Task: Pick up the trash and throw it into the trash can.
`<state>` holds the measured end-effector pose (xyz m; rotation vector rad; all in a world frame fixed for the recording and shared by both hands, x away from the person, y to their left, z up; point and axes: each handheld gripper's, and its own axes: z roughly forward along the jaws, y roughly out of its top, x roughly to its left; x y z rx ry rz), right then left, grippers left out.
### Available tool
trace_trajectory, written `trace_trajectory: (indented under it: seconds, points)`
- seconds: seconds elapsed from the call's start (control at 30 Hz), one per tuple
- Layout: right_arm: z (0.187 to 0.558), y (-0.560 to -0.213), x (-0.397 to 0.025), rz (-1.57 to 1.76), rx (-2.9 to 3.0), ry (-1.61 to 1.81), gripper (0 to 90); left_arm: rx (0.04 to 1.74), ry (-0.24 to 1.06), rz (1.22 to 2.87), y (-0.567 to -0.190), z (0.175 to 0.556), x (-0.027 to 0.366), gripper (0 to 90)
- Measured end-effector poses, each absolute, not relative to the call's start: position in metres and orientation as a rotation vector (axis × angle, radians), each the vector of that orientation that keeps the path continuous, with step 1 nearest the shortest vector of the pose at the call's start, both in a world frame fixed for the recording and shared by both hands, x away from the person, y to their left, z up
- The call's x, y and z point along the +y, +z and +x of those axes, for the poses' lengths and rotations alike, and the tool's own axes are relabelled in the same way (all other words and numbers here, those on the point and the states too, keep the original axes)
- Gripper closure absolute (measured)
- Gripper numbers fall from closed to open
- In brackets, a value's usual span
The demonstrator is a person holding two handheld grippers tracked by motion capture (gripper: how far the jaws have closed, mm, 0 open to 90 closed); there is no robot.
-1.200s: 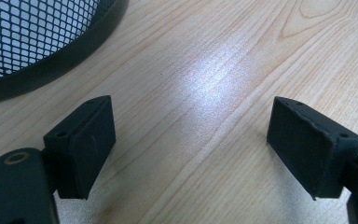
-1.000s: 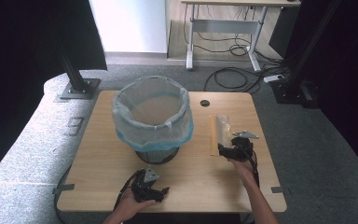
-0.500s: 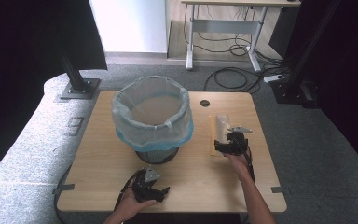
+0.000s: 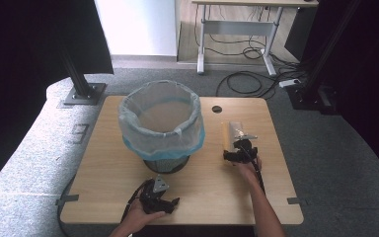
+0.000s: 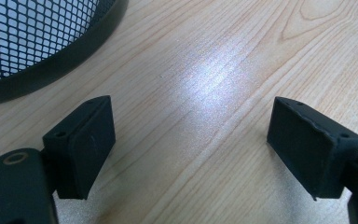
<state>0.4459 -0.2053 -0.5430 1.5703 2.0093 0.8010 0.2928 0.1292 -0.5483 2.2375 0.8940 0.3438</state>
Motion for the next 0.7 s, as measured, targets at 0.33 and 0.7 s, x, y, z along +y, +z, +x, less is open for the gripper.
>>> trace_trajectory:
  seconds: [0.33, 0.7]
  points:
    - [0.444, -0.545, -0.202, 1.566, 2.0, 0.79, 31.7, 0.893, 0.344, 2.238, -0.548, 0.293, 0.129, 15.0]
    - [0.439, -0.537, -0.215, 1.642, 2.052, 0.818, 82.4, 0.894, 0.344, 2.239, -0.548, 0.292, 0.129, 15.1]
